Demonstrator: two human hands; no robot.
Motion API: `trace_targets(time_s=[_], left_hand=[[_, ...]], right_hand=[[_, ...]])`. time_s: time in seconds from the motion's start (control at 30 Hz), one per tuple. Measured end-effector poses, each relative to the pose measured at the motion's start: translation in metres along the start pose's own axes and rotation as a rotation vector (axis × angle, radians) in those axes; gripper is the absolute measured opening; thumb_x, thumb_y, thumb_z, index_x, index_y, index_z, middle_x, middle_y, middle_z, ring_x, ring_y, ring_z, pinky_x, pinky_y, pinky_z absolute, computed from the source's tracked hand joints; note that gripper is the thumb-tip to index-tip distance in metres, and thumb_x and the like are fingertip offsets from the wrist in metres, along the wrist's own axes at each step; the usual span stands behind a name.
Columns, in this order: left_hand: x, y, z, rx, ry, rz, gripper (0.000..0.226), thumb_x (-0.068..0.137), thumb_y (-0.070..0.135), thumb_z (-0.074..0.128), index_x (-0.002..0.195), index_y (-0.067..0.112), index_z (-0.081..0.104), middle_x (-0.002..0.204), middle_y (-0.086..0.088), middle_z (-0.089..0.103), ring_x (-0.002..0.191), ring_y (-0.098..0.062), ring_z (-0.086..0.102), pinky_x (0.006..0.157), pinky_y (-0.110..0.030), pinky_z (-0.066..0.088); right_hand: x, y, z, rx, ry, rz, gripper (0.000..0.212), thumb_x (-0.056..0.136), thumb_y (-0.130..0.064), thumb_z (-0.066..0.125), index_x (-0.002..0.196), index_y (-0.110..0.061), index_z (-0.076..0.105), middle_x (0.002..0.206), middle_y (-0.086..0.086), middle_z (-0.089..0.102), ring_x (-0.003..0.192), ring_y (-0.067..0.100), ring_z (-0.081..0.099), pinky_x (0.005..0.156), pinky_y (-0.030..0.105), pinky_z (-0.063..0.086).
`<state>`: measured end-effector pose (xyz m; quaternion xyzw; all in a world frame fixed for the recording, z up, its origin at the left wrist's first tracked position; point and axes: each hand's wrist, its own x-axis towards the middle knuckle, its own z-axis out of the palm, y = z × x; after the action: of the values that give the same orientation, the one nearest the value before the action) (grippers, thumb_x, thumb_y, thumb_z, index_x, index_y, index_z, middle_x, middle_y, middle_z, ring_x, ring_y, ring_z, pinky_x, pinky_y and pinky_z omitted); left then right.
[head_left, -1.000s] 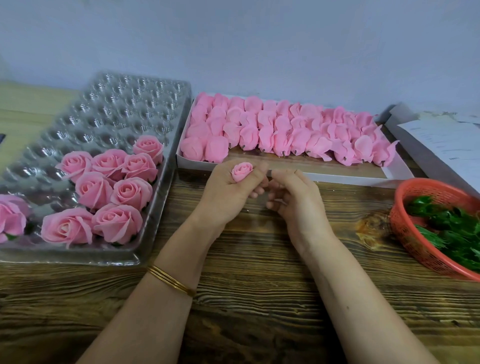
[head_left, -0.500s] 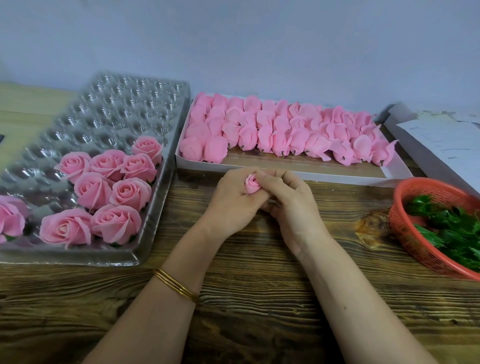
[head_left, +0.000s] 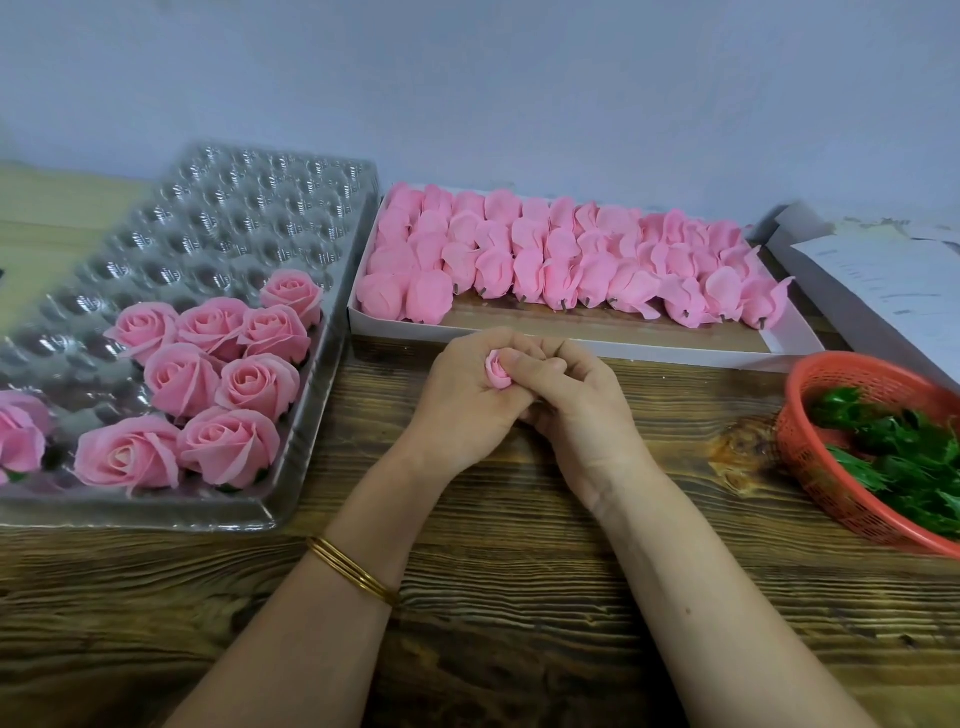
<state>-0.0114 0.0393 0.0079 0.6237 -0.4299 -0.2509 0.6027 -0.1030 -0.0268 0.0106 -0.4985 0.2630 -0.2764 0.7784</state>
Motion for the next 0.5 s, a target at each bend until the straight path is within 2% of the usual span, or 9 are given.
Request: trace_targets(time_s=[0.3, 0.4, 0.5], left_hand=[[0.0003, 0.0006, -0.0007, 0.053, 0.011, -0.02, 0.025, 0.091, 0.018, 0.071, 0.069, 0.03, 0.065, 0.06, 0.019, 0.065, 0.06, 0.001, 0.06, 0.061, -0.015, 0.045], [0.0007, 0.002, -0.0008, 0.068, 0.017, -0.029, 0.024, 0.091, 0.02, 0.071, 0.07, 0.03, 0.065, 0.06, 0.018, 0.065, 0.06, 0.001, 0.06, 0.06, -0.016, 0.046], [0.0002, 0.0032, -0.0004, 0.033, 0.026, -0.026, 0.019, 0.092, 0.02, 0.07, 0.073, 0.023, 0.067, 0.058, 0.015, 0.064, 0.055, -0.001, 0.059, 0.055, -0.015, 0.047]], right_hand=[[-0.0003, 0.0001, 0.0002, -0.062, 0.033, 0.01, 0.029, 0.067, -0.024, 0.08, 0.089, -0.011, 0.067, 0.087, 0.01, 0.074, 0.085, 0.022, 0.07, 0.073, 0.031, 0.056], [-0.0001, 0.0002, -0.0001, -0.08, 0.053, 0.021, 0.035, 0.067, -0.027, 0.081, 0.095, -0.009, 0.068, 0.09, 0.012, 0.074, 0.086, 0.024, 0.07, 0.075, 0.034, 0.055], [-0.0003, -0.0016, 0.0011, -0.029, 0.045, 0.013, 0.036, 0.072, -0.03, 0.077, 0.097, -0.006, 0.069, 0.09, 0.013, 0.072, 0.081, 0.02, 0.067, 0.067, 0.026, 0.055]])
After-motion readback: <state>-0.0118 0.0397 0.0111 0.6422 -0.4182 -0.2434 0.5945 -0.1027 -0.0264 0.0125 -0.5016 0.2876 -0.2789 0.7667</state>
